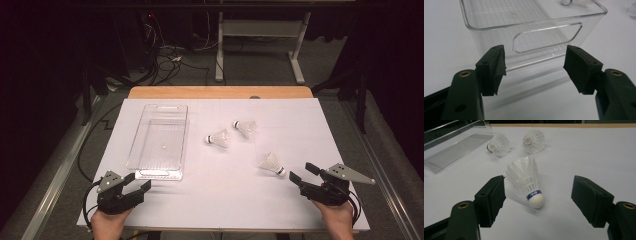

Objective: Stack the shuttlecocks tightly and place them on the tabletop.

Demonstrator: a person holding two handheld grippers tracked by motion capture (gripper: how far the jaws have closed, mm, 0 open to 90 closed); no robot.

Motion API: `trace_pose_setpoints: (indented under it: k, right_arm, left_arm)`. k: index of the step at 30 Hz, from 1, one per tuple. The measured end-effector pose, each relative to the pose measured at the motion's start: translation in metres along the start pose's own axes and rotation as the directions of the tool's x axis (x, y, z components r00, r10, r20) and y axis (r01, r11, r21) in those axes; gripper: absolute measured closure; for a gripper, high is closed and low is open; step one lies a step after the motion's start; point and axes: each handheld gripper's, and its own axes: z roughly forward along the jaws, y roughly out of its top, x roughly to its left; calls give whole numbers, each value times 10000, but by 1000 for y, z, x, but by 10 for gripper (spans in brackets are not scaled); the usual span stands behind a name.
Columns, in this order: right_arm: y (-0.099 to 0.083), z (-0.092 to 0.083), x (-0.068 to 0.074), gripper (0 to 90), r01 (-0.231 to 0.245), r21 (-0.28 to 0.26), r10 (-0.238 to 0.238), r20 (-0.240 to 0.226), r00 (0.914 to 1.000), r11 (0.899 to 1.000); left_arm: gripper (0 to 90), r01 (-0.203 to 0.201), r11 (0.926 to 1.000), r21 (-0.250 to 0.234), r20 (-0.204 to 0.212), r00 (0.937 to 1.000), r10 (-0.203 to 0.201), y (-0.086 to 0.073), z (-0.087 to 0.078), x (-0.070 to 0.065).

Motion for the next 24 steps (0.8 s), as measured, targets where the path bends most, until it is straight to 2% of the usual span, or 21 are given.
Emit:
trace_pose_setpoints:
  k: [11,24]
  right_arm:
    - [8,10,10,280,7,-86,-9,-309,9995,10000]
    - [19,21,21,280,255,-146,-264,-639,9976,9996]
  left_arm:
    - [344,-4,10000,26,65,10000,4,0,1,1]
    - [345,-33,10000,-15,91,10000,33,1,1,-1]
